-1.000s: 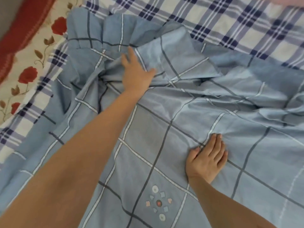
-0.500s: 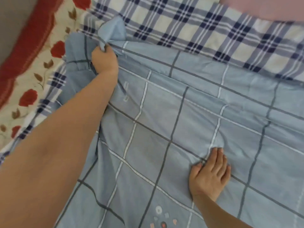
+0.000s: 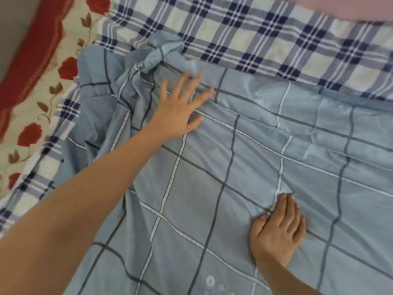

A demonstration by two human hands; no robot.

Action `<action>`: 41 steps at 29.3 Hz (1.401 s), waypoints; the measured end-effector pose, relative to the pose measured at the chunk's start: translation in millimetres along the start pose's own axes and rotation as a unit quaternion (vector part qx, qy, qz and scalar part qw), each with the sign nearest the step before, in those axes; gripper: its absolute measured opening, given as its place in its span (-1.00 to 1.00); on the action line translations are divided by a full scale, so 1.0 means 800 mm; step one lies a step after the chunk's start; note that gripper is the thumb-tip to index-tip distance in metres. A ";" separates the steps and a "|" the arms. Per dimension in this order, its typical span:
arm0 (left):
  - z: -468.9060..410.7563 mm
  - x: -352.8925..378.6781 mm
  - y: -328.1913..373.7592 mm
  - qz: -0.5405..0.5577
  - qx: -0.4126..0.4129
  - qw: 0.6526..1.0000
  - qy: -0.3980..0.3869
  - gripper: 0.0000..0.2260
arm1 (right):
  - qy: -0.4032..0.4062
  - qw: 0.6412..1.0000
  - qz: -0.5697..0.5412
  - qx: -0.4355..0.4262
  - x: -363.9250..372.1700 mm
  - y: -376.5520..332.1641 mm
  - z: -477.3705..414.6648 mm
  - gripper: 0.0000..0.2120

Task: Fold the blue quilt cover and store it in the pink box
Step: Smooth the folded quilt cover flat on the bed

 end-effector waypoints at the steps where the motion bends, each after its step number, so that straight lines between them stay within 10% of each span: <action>1: 0.008 0.010 -0.008 -0.032 0.034 0.998 -0.037 -0.42 | 0.006 1.000 -0.001 -0.003 0.000 -0.002 -0.002 -0.38; 3: 0.029 0.031 -0.039 -0.012 -0.131 0.981 -0.140 -0.43 | 0.012 1.000 0.005 -0.001 0.000 0.001 -0.002 -0.38; 5: 0.052 0.036 -0.075 0.067 -0.401 0.893 -0.194 -0.44 | 0.022 1.000 0.001 -0.006 0.000 0.001 -0.001 -0.39; 7: 0.064 0.026 -0.075 0.084 -0.492 0.845 -0.190 -0.43 | 0.026 1.000 0.006 -0.007 0.001 0.004 0.001 -0.39; 13: 0.156 -0.003 0.130 0.067 -0.215 0.974 -0.002 -0.48 | 0.016 1.000 0.000 0.005 0.003 -0.011 -0.003 -0.39; 18: 0.349 0.004 0.310 0.112 -0.031 0.990 -0.081 -0.38 | 0.008 1.000 0.018 -0.014 0.001 0.002 0.002 -0.40; 22: 0.395 0.042 0.214 0.054 -0.240 0.964 -0.099 -0.29 | 0.017 0.999 0.025 -0.029 0.004 0.006 0.004 -0.41; 27: 0.389 0.039 0.143 0.078 -0.586 0.802 -0.091 -0.44 | 0.004 0.999 0.025 -0.025 0.007 0.008 0.006 -0.43; 35: 0.490 0.010 0.353 0.117 -0.329 0.936 -0.040 -0.44 | -0.116 0.975 -0.020 -0.189 -0.007 0.007 0.015 -0.36; 39: 0.499 0.016 0.348 0.148 -0.382 0.912 0.006 -0.45 | -0.179 0.820 -0.008 -0.544 -0.008 -0.020 0.048 -0.42; 41: 0.504 0.019 0.351 0.161 -0.379 0.911 0.020 -0.46 | -0.164 0.798 0.009 -0.580 0.007 -0.062 0.079 -0.43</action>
Point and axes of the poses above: each hand's wrist, its own z-axis away from the middle knuckle, its own x-axis out of the palm, y = z × x, the point moved 2 cm from there along -z, towards the middle knuckle, and after that the axes turned 3 degrees about -z, right-handed, at the moved point
